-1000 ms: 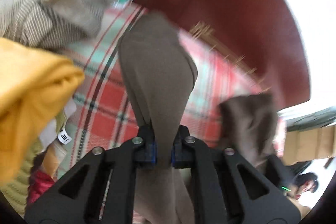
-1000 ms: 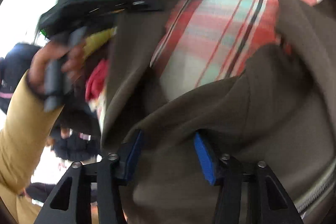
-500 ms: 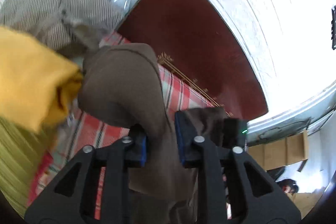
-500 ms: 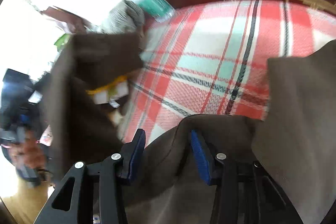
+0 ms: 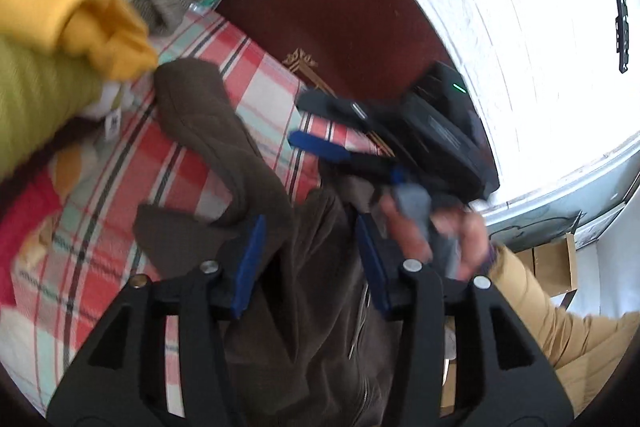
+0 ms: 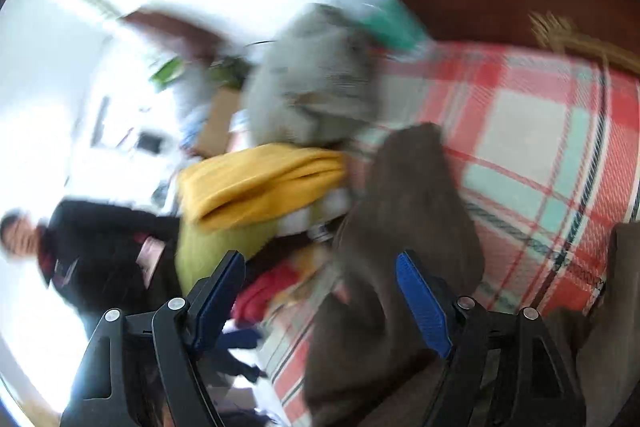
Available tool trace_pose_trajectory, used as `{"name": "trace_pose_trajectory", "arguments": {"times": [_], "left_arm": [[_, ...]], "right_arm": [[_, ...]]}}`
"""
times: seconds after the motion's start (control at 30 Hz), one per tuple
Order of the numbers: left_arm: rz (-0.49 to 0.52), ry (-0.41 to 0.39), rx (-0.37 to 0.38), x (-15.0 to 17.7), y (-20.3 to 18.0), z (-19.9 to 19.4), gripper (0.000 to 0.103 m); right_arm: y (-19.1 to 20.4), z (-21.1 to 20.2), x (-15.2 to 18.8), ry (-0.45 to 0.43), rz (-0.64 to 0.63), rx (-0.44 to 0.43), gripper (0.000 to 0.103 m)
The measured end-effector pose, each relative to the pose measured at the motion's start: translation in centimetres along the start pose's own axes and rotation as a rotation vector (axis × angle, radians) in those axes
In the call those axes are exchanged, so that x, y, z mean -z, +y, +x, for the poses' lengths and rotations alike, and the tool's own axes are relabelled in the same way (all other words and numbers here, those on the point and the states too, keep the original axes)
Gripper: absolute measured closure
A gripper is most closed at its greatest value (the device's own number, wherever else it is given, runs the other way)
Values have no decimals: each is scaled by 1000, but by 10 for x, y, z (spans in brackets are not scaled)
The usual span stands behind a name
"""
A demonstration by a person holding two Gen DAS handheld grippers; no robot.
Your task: Fold clothes
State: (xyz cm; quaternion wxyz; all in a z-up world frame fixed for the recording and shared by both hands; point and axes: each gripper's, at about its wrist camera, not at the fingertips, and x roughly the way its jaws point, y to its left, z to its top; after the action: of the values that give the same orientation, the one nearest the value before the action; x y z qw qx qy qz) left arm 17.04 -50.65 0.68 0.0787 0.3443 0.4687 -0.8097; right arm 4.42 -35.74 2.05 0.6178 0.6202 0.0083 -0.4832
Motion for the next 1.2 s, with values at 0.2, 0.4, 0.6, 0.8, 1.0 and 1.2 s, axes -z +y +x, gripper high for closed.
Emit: {"name": "trace_pose_trajectory", "arguments": {"times": [0.2,0.4,0.6,0.8,1.0,1.2], "left_arm": [[-91,40,-5,51,30,-7,44],[-157,89,41,77,41,-1,43],[-77,168,125,86,22,14,32],[-15,165,215,66,-8,42,29],[4,60,178,35,-27,67,29],[-129,-29,47,35,-2,78,29]], "right_arm": [[-61,30,-2,52,174,90,23],[-46,77,-7,166,65,30,67],[23,64,-21,111,-97,-116,90],[150,-16,-20,-7,-407,-315,91],[194,-79,17,-44,-547,-344,91],[153,-133,77,-89,-530,-251,92]]}}
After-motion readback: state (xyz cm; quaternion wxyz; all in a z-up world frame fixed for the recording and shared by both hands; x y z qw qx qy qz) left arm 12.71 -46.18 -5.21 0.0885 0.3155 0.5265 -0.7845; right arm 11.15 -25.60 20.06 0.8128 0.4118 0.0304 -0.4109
